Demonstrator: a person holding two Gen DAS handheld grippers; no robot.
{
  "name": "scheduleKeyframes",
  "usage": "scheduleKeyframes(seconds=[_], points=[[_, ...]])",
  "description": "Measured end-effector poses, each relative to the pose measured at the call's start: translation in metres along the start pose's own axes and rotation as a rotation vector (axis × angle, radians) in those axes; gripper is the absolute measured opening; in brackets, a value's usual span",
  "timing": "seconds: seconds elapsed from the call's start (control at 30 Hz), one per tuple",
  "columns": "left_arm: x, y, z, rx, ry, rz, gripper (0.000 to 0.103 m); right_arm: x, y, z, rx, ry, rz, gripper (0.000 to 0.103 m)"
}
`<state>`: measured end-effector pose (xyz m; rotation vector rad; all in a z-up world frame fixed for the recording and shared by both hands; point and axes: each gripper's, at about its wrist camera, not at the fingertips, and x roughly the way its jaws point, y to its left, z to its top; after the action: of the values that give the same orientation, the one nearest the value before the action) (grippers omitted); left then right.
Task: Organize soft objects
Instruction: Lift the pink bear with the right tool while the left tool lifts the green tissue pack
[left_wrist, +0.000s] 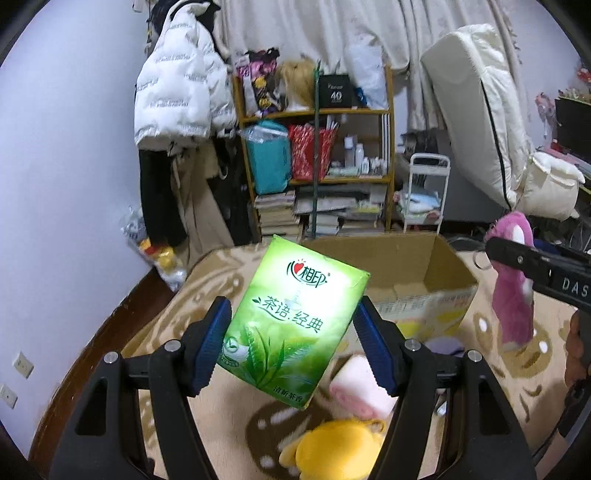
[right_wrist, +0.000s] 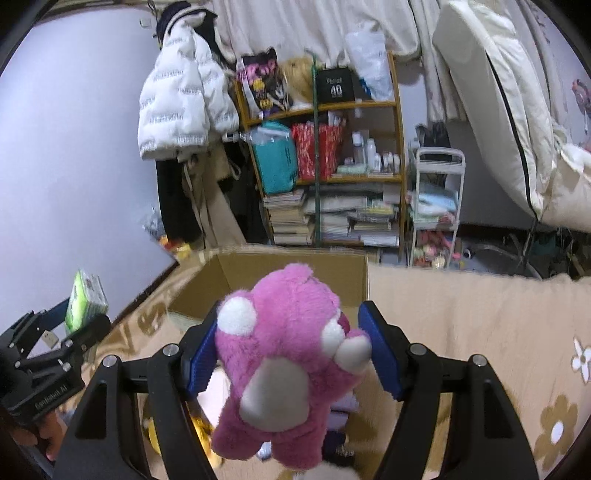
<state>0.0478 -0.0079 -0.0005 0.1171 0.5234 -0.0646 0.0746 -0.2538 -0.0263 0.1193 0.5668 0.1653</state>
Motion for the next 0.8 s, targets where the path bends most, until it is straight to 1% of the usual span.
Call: scheduleKeyframes(seconds=[0.2,0.3,0.4,0.57,0.63,0.8], points=[[0.010,-0.001,0.030,0.020,-0.045,-0.012,0.067,0.007,0.004,0.032,-0.008,-0.057,0.004,0.075],[0.022,0.001,0.044,0.024,-0.068,-0.011,0.067,0.019,0.003,0.045,-0.005,-0.075,-0.001,0.075],[0.038,0.005,0.050,0.009,-0.077,-0.033,0.067,0.033,0.005,0.051,-0.012,-0.088,-0.010,0.075],[0.067,0.006,0.048,0.024,-0.062,-0.053,0.067,0.063,0.002,0.053,-0.007,-0.066,-0.023,0.075],[0.080,0.006,0.047,0.008,-0.042,-0.063,0.067,0.073,-0.002,0.049,-0.012,-0.056,-0.036,0.075],[0.105,-0.001,0.043,-0.010,-0.007,-0.101,0.067,0.094,-0.014,0.039,0.005,-0.028,-0.035,0.075]])
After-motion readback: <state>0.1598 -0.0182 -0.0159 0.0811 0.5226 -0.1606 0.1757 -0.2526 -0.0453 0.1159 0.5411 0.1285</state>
